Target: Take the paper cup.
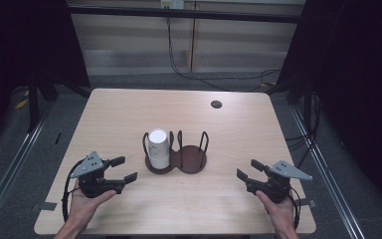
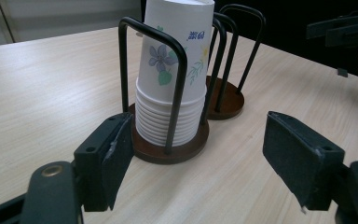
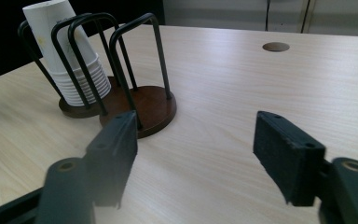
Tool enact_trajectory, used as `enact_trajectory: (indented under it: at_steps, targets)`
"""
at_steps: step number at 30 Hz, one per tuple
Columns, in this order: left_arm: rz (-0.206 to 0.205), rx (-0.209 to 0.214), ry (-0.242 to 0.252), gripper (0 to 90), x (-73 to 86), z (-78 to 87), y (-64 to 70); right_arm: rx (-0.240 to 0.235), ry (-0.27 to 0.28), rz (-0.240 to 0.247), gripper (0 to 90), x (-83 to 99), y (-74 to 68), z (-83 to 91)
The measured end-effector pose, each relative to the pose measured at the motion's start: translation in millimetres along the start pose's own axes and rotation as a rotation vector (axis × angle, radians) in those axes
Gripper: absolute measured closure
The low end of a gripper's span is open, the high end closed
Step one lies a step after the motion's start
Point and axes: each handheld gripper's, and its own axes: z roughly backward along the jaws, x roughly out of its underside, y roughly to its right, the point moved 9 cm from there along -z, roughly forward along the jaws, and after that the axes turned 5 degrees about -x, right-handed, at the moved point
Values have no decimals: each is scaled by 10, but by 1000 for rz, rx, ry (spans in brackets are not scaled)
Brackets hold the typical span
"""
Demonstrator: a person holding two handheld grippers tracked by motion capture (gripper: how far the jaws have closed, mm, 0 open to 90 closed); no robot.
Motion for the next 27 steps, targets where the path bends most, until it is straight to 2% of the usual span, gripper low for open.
enact_trajectory:
  at_steps: [6, 9, 12, 16, 17, 21, 23, 25, 27]
  targets:
    - [13, 22, -9, 259, -3, -15, 38, -37, -4, -4, 253, 6, -14, 21]
    - [13, 35, -25, 267, 1, -13, 70, -47, -9, -20, 249, 32, 4, 21]
    - [25, 42, -23, 282, -11, 1, 85, -47, -20, -10, 249, 40, 6, 15]
    - [8, 41, -19, 291, -61, 54, 115, -53, -22, -4, 249, 32, -22, 18]
    - [20, 51, -12, 293, -100, 72, 120, -57, -29, -5, 249, 38, -29, 12]
    - [20, 52, -17, 342, -168, 84, 112, -62, -36, -5, 252, 50, -32, 4]
    - [2, 53, -37, 338, -184, 68, 130, -76, -46, -8, 256, 50, -30, -10]
    - [3, 57, -56, 338, -219, 52, 140, -82, -51, -7, 256, 57, -35, -26]
    - [-8, 47, -54, 343, -281, 56, 137, -87, -53, -7, 255, 59, -46, -37]
